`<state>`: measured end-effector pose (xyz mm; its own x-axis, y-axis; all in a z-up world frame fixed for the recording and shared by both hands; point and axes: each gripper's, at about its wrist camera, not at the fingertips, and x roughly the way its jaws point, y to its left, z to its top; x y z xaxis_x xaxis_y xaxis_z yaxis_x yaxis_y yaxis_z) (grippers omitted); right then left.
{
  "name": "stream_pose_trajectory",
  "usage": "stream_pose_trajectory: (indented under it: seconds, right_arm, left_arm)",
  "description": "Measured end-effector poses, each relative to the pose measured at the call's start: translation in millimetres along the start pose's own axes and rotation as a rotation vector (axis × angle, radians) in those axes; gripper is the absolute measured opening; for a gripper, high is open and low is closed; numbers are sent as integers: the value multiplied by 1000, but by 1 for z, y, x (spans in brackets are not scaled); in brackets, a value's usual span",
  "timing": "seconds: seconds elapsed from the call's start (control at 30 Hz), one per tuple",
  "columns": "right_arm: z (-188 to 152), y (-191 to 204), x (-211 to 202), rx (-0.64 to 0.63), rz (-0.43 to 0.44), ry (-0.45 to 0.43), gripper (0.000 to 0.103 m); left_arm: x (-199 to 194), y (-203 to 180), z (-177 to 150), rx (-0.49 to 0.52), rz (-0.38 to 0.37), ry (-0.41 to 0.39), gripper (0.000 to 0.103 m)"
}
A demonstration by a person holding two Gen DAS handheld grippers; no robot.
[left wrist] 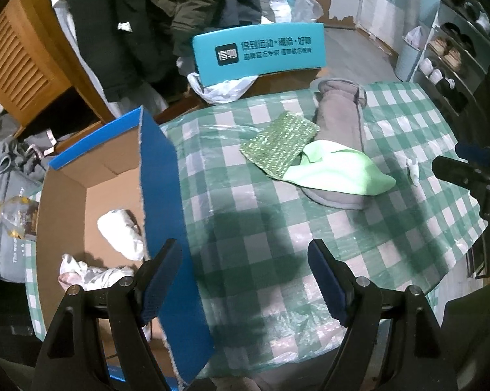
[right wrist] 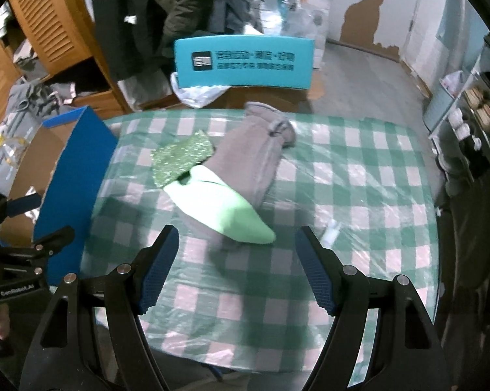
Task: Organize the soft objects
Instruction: 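Withdraw both open tools from the box back over the table, then grasp the small white item with the right tool while the left tool grasps the green scrubber pad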
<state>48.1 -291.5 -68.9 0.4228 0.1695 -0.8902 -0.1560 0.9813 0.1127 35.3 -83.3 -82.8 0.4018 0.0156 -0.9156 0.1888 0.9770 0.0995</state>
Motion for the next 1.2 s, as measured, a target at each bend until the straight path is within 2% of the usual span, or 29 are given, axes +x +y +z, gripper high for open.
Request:
stream_pose_trajectory:
  seconds: [0.63,0.97,1.2]
  right_arm:
    - [-6,-69,34,95,-101,94,75]
    - [-7,-99,69,164,-114,173,75]
    - [-6,-109,97,197,-132,217,75]
  left_arm:
    - [30,-21,36,52,-32,31,81]
    - [61,-19,59,28,-56,63,81]
    - [86,-12,63,-3,-65,91,81]
